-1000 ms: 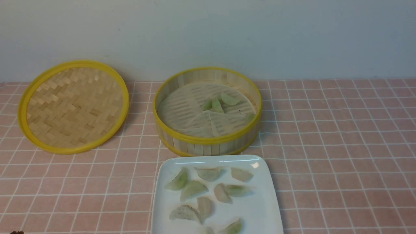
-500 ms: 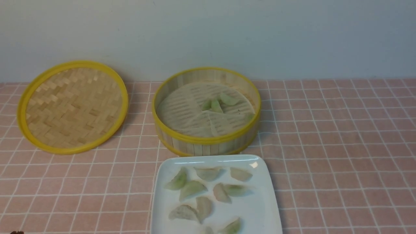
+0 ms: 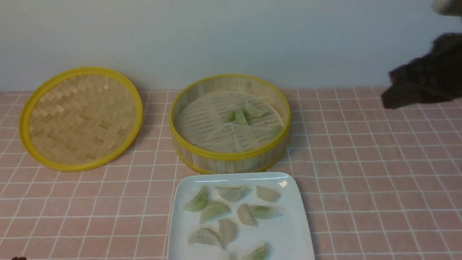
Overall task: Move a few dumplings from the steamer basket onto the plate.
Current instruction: Use the right arm to grab a dumpling from inside the steamer
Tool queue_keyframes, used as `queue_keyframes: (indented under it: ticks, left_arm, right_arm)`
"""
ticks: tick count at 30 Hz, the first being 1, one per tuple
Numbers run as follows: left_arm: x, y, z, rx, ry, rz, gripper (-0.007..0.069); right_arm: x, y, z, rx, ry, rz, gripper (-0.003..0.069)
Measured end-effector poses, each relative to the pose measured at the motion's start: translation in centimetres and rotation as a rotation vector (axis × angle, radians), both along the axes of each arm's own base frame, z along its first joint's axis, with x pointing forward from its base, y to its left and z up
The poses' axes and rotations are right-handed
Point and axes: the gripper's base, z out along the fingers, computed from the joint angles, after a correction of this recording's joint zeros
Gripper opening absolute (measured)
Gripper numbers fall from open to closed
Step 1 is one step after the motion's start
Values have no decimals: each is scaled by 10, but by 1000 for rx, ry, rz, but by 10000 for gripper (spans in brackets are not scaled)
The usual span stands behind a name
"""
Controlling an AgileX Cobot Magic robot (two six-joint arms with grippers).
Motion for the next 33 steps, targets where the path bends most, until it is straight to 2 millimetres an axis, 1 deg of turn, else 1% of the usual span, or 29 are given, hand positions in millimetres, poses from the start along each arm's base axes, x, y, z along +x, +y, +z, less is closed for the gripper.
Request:
queue_keyframes:
  ticks: [1, 2, 3, 4, 7, 8, 9, 10, 11, 12, 14, 16, 17, 18, 19, 21, 22, 23, 25, 26, 27, 30, 31, 32, 33]
  left_arm:
    - [0, 0, 0, 0, 0, 0, -6]
    - [0, 0, 0, 0, 0, 0, -6]
    - [0, 0, 0, 0, 0, 0, -6]
    - [0, 0, 0, 0, 0, 0, -6]
    - [0, 0, 0, 0, 0, 0, -6]
    - [0, 0, 0, 0, 0, 0, -6]
    - [0, 0, 0, 0, 0, 0, -6]
    - [0, 0, 0, 0, 0, 0, -6]
    - [0, 0, 0, 0, 0, 0, -6]
    - [0, 0, 0, 0, 0, 0, -6]
    - [0, 0, 0, 0, 0, 0, -6]
    - [0, 0, 0, -1, 0, 0, -6]
    - [0, 0, 0, -1, 0, 0, -6]
    - [0, 0, 0, -1, 0, 0, -6]
    - [0, 0, 0, -1, 0, 0, -6]
    - [0, 0, 0, -1, 0, 0, -6]
    - [0, 0, 0, -1, 0, 0, -6]
    - [0, 0, 0, -1, 0, 0, -6]
    - [0, 0, 0, -1, 0, 0, -6]
    - [0, 0, 0, -1, 0, 0, -6]
    - [0, 0, 0, -1, 0, 0, -6]
    - [0, 0, 0, -1, 0, 0, -6]
    - [0, 0, 0, -1, 0, 0, -6]
    - [0, 0, 0, -1, 0, 0, -6]
    - [0, 0, 0, -1, 0, 0, -6]
  right_arm:
    - [10, 10, 1, -24, -2, 23, -11]
    - [18, 20, -4, -44, 15, 43, -11]
    - [22, 24, -2, -55, 7, 51, -11]
    - [35, 39, -3, -83, 14, 75, -11]
    - [51, 58, -5, -103, 13, 106, -11]
    - [64, 72, -7, -110, 0, 129, -11]
    - [70, 78, -11, -117, 3, 141, -10]
    - [81, 89, -16, -130, -10, 159, -10]
    - [83, 90, -14, -133, -22, 161, -10]
    - [98, 103, -26, -153, -23, 178, -8]
    - [111, 114, -36, -163, -34, 188, -3]
    - [130, 128, -55, -172, -31, 205, 12]
    - [136, 132, -63, -176, -32, 211, 24]
    - [144, 137, -76, -184, -24, 223, 35]
    - [150, 140, -81, -186, -33, 232, 48]
    - [164, 146, -100, -196, -37, 249, 91]
    - [165, 147, -102, -197, -38, 251, 101]
    - [172, 150, -116, -208, -36, 262, 133]
    - [181, 154, -128, -216, -53, 278, 199]
    - [182, 154, -130, -217, -54, 280, 206]
    - [186, 156, -137, -221, -67, 291, 251]
    - [195, 159, -151, -236, -114, 319, 343]
    - [197, 160, -156, -245, -127, 325, 365]
    - [198, 160, -158, -245, -128, 324, 370]
    - [200, 160, -163, -256, -138, 327, 388]
